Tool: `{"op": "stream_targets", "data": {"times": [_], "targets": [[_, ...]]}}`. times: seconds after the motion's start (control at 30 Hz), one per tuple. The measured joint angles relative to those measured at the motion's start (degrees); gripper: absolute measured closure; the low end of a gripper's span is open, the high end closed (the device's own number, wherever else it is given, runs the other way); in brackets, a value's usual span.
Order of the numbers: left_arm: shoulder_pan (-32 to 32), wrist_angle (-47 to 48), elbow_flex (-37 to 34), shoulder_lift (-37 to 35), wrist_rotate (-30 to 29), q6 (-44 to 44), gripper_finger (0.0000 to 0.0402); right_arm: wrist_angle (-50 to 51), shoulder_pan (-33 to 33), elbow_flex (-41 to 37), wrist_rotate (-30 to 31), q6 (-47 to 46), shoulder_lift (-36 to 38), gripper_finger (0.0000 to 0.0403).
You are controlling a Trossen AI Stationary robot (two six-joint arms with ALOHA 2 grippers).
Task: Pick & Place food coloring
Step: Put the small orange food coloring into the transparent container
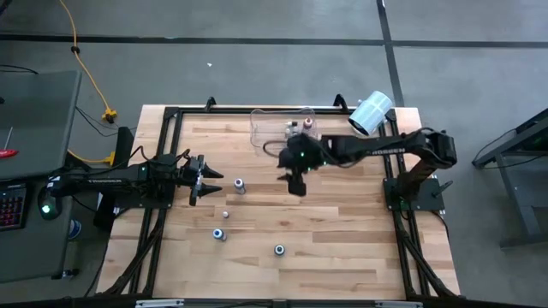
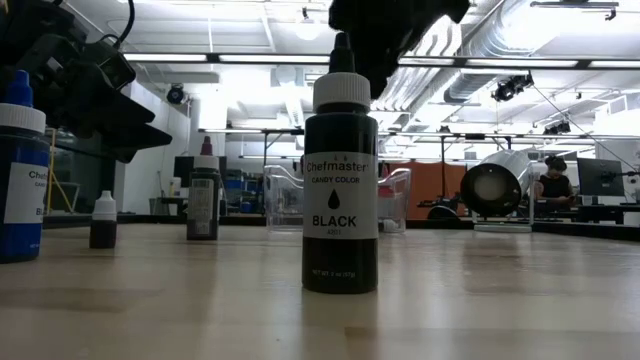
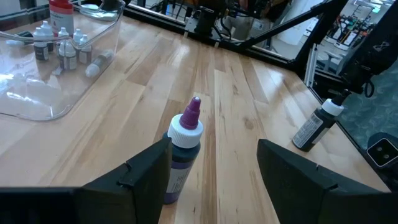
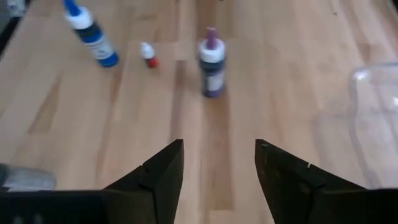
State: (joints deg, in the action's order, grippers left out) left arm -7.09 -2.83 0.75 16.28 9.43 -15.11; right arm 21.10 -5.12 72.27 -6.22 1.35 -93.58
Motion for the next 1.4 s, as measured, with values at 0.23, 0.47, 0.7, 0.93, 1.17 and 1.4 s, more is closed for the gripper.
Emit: {"op": "stream_targets", "data": {"times": [0.23, 0.47, 0.7, 0.93, 1.17, 1.4], "targets": [[-0.02, 0.00, 0.00, 0.00, -0.02, 0.00, 0.0167, -0.07, 4.80, 0.00, 6.74, -6.58, -0.43, 0.0214], [-0.02, 0.00, 0.00, -0.01, 0.00, 0.00, 0.0167, 0.79, 8.43, 8.29, 7.26, -11.60, -9.34, 0.0214], [-0.02, -0.01, 0.00, 0.00, -0.02, 0.00, 0.0167, 0.48, 10.92, 24.39, 6.75, -11.87, -24.10, 0.0213], [-0.02, 0.04, 0.00, 0.01, 0.00, 0.00, 0.0167, 0.34, 13.60, 37.26, 6.62, -11.83, -36.14, 0.0213], [0.00, 0.02, 0.00, 0.01, 0.00, 0.00, 0.0167, -3.97, 13.77, 39.43, 9.51, -11.85, -42.26, 0.0213], [-0.02, 0.00, 0.00, -0.01, 0.00, 0.00, 0.0167, -6.09, 12.80, 39.43, 10.43, -11.99, -44.51, 0.0213]]}}
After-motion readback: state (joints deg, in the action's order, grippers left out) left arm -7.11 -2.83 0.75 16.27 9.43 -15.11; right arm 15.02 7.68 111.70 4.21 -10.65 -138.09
